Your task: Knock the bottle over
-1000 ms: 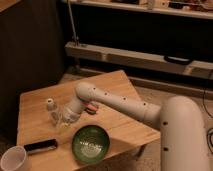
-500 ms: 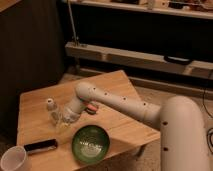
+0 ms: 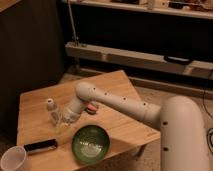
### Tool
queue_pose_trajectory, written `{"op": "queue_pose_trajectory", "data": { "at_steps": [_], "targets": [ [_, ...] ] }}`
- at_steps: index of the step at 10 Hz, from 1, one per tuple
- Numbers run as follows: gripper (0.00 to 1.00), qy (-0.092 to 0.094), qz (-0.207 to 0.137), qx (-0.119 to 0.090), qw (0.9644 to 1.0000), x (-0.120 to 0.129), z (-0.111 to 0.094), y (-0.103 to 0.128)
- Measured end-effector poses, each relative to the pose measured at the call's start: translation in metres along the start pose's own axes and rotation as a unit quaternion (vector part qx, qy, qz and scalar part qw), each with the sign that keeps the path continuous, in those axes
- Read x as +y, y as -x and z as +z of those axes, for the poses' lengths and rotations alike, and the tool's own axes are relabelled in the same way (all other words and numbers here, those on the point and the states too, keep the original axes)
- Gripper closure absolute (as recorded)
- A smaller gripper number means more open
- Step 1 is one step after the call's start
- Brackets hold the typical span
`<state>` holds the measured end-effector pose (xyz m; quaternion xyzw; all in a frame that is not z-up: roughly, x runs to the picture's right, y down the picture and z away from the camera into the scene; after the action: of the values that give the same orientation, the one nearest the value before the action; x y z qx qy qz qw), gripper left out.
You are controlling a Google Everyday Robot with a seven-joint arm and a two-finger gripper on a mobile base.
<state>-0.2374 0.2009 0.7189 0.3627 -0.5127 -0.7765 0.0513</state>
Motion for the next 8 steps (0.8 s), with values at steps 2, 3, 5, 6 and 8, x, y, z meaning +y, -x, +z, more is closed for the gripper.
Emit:
{"op": "queue_pose_trajectory", "data": {
  "at_steps": [2,3,5,6,8],
  "targets": [
    [0.78,0.000,0.000,0.000,1.0000,0.000,0.000,0.000],
    [0.78,0.000,0.000,0.000,1.0000,0.000,0.000,0.000],
    [0.78,0.001,-0.001,0.000,1.0000,0.000,0.000,0.000],
    [0.78,0.009,-0.004,-0.001,1.0000,-0.001,-0.002,0.000],
    [0.78,0.050,-0.003,0.008,0.9987,-0.010,-0.020,0.004]
  ]
}}
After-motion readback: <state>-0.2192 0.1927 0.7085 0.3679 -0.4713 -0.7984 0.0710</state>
